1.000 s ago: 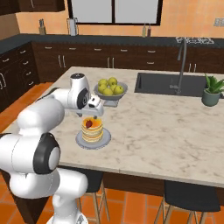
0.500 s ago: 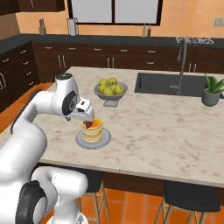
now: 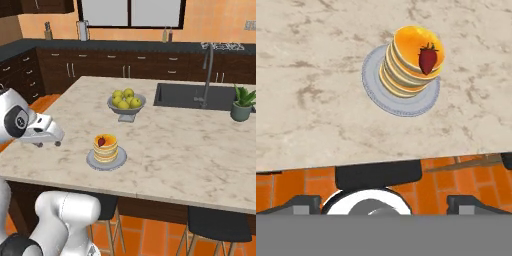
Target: Take the strawberry from the fridge and place it on top of the pancake, located on the dining counter.
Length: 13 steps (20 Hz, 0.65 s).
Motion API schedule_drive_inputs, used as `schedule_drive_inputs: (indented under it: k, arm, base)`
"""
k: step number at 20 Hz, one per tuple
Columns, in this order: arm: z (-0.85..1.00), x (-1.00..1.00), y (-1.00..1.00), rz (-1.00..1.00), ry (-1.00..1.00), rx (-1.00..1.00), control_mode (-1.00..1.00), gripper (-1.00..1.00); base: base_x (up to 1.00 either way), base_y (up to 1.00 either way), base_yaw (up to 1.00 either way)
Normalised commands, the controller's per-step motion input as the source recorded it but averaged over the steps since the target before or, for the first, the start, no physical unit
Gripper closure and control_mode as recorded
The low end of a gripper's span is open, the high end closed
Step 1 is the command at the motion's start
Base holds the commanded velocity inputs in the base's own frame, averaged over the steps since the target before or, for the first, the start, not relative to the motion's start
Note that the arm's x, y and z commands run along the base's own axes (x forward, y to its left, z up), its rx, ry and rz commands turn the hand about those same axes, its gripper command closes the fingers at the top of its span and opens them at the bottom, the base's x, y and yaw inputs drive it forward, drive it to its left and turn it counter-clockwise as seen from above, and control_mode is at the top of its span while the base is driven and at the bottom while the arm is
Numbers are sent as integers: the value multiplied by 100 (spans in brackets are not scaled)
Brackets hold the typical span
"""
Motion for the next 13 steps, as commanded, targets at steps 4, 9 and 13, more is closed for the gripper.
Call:
schedule_drive_inputs:
  k: [4,9,13]
  arm:
    - [-3,-71,89,0,0,-17,-100,-100]
    - [-41,1,25,0,14,-14,-100,-100]
    - [-37,46,12,-7,32,-10,-100,-100]
  base:
    - [0,0,0]
    - [0,0,0]
    - [0,0,0]
